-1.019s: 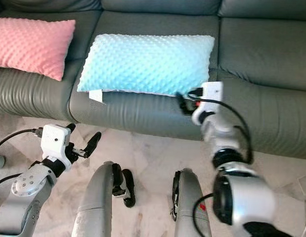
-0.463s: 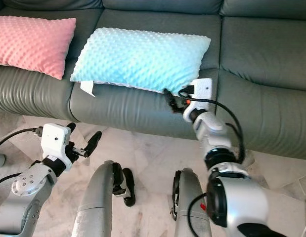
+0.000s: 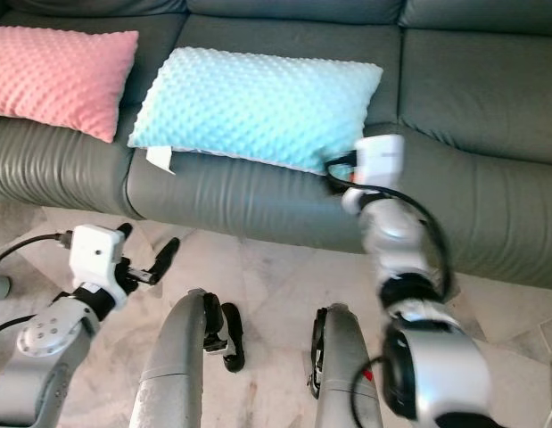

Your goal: Move the pillow to the sofa

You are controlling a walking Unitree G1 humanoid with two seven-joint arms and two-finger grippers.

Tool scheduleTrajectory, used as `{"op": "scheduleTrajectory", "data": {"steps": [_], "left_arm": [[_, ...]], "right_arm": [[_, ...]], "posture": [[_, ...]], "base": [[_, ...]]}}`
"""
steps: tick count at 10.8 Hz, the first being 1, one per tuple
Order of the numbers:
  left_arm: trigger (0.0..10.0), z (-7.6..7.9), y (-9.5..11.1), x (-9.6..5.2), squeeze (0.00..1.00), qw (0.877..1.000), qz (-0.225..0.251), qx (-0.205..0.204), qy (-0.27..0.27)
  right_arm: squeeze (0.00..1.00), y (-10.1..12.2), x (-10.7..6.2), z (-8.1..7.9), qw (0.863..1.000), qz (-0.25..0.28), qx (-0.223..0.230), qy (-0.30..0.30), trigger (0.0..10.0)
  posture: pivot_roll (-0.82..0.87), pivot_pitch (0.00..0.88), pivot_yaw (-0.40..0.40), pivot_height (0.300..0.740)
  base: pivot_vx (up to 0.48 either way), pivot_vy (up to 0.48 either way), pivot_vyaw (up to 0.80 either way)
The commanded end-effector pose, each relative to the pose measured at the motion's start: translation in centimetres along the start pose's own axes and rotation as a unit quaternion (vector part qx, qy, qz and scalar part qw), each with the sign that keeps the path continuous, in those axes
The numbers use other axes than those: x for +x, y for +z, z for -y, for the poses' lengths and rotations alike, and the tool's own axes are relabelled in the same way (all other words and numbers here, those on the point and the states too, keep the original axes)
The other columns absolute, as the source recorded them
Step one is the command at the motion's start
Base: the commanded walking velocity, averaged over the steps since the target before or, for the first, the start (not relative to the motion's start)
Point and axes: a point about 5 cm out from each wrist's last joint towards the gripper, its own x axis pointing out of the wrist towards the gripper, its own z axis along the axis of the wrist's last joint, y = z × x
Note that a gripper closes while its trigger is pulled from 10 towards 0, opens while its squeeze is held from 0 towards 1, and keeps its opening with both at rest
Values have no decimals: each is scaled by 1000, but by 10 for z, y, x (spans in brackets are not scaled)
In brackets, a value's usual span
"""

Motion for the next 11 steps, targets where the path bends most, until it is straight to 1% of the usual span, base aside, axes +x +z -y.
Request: {"op": "scheduleTrajectory", "data": {"steps": [1,2,3,5,6,7,8,9,10,11], "left_arm": [[10000,-5,-8,-6,0,1000,-18,-6,-1],[10000,-4,-8,-4,0,999,-21,-22,-20],[10000,-1,-9,-2,0,998,-26,-26,-44],[10000,-1,-13,2,0,997,-35,-38,-57],[10000,1,-16,5,0,995,-46,-48,-75],[10000,2,-18,9,0,994,-51,-41,-87],[10000,1,-18,13,0,994,-47,-37,-87],[10000,-1,-17,19,0,995,-41,-35,-83],[10000,-4,-15,24,0,996,-32,-33,-74],[10000,-5,-14,27,0,997,-28,-32,-70]], "right_arm": [[0,-7,-8,7,1000,2,3,-28,10000],[0,-6,-14,16,998,14,-6,-57,10000],[0,-4,-21,18,997,29,-22,-73,10000],[0,3,-28,18,994,50,-38,-89,10000],[0,8,-31,17,992,61,-40,-100,10000],[0,16,-34,9,991,73,-51,-104,10000],[0,18,-35,2,991,76,-40,-98,10000],[0,17,-40,-7,992,72,-20,-100,10000],[0,16,-45,-19,993,73,-22,-92,10000],[0,15,-47,-23,993,72,-22,-90,10000]], "posture": [[67,445,137,638],[62,430,135,638],[56,417,131,638],[32,386,123,638],[25,374,123,638],[4,353,119,638],[-3,346,117,638],[-16,325,111,638],[-24,310,106,638],[-28,302,105,638]], "base": [[0,0,0],[0,0,0],[0,0,0],[0,0,0],[0,0,0],[0,0,0],[0,0,0],[0,0,0],[0,0,0],[0,0,0]]}}
